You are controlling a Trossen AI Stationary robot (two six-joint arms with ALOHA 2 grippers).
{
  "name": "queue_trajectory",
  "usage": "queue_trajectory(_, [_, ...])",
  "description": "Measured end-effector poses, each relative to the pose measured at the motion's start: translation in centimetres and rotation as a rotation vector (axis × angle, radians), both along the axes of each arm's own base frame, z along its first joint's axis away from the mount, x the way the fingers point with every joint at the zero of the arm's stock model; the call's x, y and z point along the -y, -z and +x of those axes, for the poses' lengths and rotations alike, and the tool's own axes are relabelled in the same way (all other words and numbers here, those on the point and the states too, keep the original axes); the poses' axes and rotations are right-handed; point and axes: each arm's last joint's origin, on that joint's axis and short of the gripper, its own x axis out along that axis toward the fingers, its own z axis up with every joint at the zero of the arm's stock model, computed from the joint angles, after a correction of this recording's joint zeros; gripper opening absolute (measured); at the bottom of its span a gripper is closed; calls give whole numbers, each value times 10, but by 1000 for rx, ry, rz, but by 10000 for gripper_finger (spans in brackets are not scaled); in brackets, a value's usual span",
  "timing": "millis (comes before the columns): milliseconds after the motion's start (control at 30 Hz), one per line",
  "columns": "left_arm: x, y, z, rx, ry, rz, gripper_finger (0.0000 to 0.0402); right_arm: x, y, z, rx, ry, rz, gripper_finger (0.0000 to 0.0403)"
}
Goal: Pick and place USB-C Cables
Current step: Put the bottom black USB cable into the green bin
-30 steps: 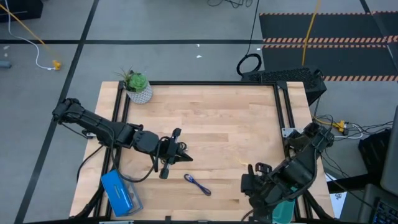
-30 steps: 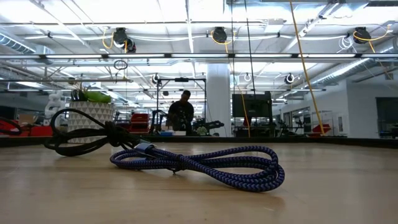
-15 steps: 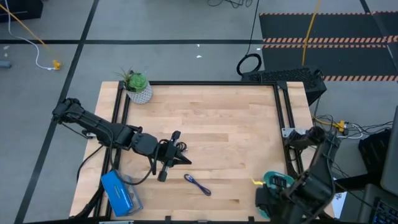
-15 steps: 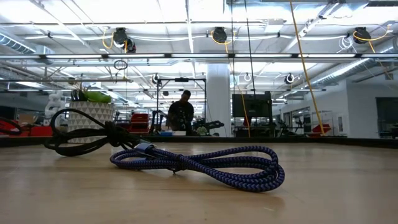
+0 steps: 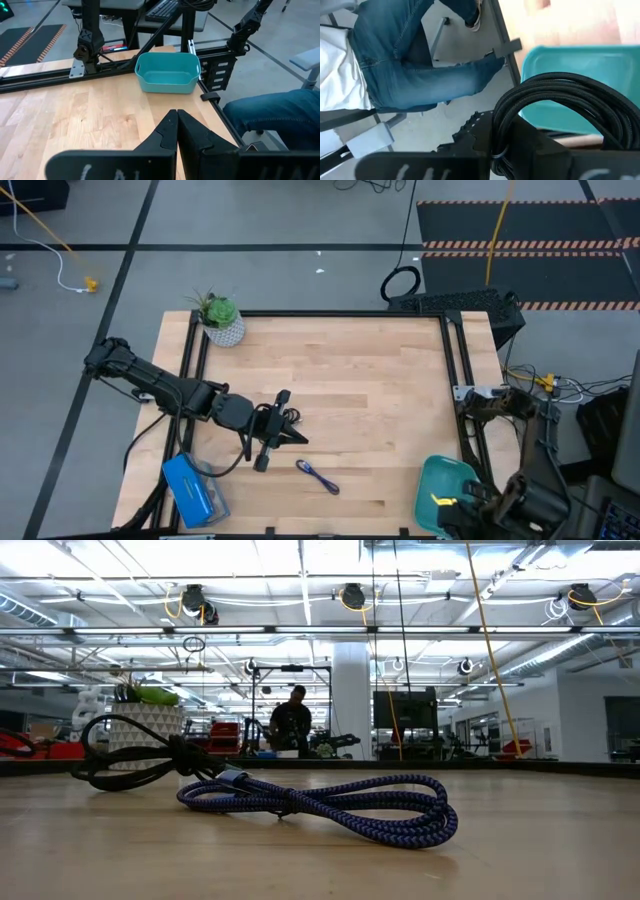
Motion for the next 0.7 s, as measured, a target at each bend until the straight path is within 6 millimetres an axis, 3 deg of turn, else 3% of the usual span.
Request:
queue_trajectory(333, [0,-1,0,11,-1,-7,6,-6,17,-15,-49,-16,-58,27])
queue_trajectory(700, [0,-1,0,12,-2,-10,6,28,60,-33,-194,59,-195,27])
